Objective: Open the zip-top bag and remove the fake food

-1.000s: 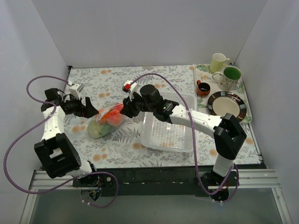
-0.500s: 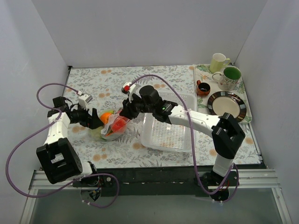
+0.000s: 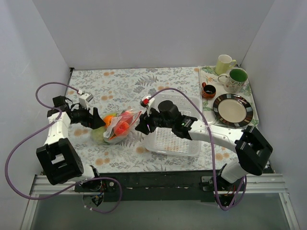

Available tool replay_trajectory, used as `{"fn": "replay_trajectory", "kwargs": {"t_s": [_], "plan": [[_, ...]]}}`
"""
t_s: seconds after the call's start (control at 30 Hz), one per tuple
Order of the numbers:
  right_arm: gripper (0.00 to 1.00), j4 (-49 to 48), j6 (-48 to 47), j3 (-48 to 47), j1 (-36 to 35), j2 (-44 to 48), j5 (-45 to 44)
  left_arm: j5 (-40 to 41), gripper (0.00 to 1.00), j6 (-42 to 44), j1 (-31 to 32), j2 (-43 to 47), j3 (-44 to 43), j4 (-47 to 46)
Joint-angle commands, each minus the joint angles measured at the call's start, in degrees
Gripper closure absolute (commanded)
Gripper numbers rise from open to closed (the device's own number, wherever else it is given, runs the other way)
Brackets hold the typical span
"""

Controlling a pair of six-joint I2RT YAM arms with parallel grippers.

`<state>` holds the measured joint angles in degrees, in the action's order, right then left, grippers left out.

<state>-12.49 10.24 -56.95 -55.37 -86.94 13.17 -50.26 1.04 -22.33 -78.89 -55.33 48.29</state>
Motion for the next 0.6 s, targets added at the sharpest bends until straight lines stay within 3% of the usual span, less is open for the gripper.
{"fn": "replay_trajectory", "kwargs": {"t_s": [0.0,0.27,0.57], "plan": [[0.45,-3.7,0.2,-2.9,-0.1,0.7,-1.7,-3.8,0.18,0.2,0.2,2.2,-2.4,2.1],[0.44,-1.4,-0.1,-9.6,-0.2,-5.0,0.4,-4.7,0.18,1.5,0.5,3.7,-2.0,4.3],[0.46,-2.9,1.2,-3.7,-0.5,-3.2,0.4,-4.0,0.19,2.1,0.5,2.7,-1.8,4.3]]}}
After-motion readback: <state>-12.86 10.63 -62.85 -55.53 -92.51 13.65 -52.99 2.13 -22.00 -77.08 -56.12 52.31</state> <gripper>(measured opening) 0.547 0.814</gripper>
